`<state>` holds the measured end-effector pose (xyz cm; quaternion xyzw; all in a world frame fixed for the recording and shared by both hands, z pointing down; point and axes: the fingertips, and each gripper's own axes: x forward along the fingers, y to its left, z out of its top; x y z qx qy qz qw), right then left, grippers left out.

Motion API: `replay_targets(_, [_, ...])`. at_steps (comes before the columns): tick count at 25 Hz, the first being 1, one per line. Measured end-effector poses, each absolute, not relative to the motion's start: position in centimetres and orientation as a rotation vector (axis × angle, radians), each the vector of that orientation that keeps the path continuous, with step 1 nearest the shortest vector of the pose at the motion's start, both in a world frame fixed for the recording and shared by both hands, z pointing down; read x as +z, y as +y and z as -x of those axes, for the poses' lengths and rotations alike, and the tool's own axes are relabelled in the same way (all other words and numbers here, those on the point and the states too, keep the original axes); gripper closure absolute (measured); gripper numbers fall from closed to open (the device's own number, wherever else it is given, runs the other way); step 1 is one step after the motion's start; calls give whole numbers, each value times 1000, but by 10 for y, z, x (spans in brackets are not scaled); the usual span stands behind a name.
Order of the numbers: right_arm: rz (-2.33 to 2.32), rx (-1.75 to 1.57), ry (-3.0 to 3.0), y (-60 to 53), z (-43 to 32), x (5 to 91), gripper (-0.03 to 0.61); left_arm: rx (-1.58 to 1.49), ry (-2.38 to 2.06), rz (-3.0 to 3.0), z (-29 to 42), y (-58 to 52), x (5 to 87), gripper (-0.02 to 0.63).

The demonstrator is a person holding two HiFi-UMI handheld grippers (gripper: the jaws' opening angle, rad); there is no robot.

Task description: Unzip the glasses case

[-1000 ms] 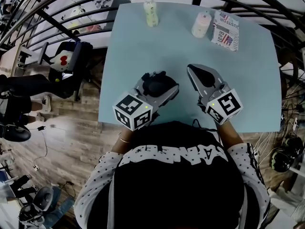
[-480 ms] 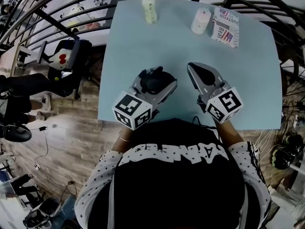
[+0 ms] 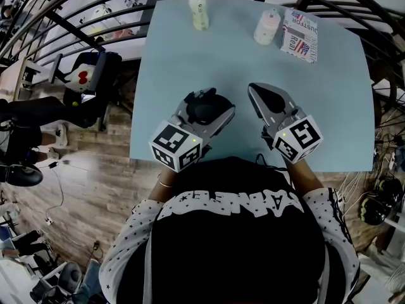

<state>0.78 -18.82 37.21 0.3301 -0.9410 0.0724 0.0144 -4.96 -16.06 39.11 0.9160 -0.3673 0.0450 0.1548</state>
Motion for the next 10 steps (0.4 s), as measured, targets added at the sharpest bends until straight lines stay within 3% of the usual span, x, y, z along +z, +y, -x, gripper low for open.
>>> replay_targets(10, [-1034, 227, -2934, -184, -7, 373, 575, 131, -1043, -2634, 50, -156, 391, 614])
